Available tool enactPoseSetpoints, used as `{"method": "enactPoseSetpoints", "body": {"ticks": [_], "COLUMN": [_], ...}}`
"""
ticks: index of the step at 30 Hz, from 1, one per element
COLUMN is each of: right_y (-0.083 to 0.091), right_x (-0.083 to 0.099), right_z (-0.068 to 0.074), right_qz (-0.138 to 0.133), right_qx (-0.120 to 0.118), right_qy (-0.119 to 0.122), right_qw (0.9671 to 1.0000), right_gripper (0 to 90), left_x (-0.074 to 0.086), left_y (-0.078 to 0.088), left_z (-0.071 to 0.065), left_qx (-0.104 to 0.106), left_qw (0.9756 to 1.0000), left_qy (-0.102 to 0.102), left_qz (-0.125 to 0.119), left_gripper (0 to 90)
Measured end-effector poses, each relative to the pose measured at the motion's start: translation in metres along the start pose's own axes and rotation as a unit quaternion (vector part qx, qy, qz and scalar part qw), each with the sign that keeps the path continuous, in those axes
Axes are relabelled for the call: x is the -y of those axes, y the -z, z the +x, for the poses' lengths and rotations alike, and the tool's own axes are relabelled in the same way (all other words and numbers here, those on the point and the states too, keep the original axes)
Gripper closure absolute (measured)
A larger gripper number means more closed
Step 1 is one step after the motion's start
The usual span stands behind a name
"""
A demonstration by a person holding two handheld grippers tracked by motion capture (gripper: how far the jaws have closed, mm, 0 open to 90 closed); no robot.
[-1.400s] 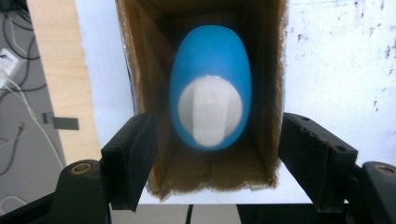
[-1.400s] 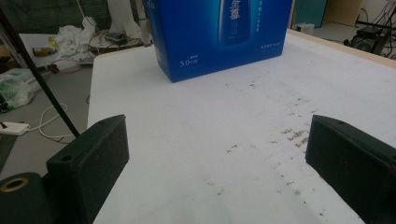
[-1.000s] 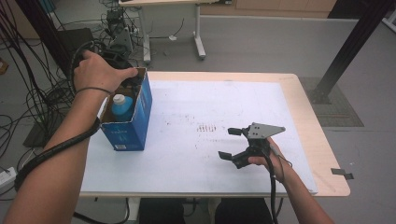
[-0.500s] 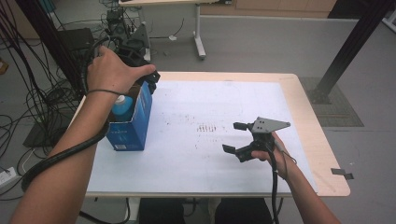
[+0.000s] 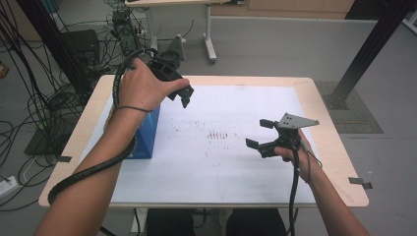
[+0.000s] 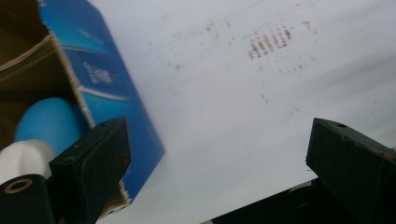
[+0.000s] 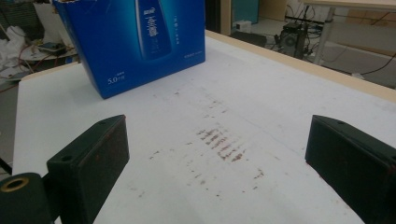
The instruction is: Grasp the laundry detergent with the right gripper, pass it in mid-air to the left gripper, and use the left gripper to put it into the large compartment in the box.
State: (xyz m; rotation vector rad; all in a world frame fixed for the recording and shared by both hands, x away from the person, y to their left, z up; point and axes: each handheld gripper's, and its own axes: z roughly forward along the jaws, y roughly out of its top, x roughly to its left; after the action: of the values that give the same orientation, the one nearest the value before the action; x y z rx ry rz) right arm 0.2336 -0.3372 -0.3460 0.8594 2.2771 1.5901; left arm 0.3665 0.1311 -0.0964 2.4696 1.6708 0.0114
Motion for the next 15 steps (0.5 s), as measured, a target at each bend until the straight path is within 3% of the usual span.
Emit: {"method": "enactPoseSetpoints", "body": {"ticks": [4,15], "right_y": [0.005,0.018], "right_x": [-0.004,-0.013], "right_z": [-0.005,-0.016], "right_qz": [0.002,0.002], "right_qx": [0.014,0.052], "right_qy": [0.006,-0.009], "right_qw": [0.9999,0.9986], "right_gripper": [6.2,6.1], "left_x": [0.0,0.001], "left_y": [-0.012,-0.044], "left_z": [-0.012,-0.036], "left_qx": [0.015,0.039], "left_qw": [0.9997,0.9975], "left_qy": [-0.02,-0.058], "left_qz": [-0.004,-0.006], "left_gripper": [7.0,5.8]}}
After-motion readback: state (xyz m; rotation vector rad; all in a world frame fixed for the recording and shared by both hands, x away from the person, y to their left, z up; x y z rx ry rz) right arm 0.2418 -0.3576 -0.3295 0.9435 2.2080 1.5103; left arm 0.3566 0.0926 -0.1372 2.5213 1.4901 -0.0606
